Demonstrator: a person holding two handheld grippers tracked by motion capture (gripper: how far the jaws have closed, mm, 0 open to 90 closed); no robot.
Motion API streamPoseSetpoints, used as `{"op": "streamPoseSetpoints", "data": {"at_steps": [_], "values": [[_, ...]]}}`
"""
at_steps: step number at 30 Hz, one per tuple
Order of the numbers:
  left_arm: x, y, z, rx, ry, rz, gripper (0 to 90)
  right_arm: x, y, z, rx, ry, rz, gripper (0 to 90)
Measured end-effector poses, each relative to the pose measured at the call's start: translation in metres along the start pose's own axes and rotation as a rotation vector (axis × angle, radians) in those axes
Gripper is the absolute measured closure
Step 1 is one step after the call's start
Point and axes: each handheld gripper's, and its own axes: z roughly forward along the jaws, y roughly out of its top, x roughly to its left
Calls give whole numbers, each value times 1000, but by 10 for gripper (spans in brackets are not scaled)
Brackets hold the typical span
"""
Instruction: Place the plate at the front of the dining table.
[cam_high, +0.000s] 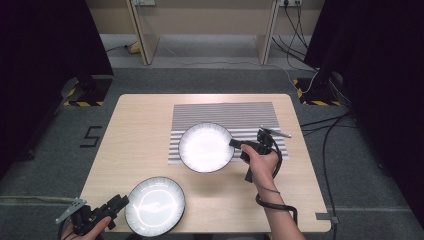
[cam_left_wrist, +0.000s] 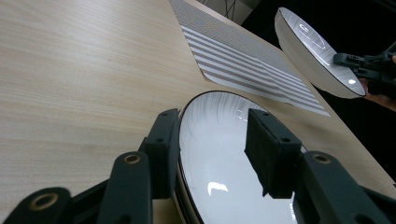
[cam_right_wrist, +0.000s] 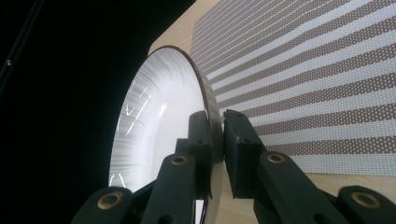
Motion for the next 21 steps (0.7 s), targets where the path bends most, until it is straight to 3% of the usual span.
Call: {"op": "streamPoseSetpoints", "data": {"at_steps": [21], "values": [[1, -1, 1, 5, 4, -1, 543, -6, 16, -6, -46, -24, 28, 816]]}}
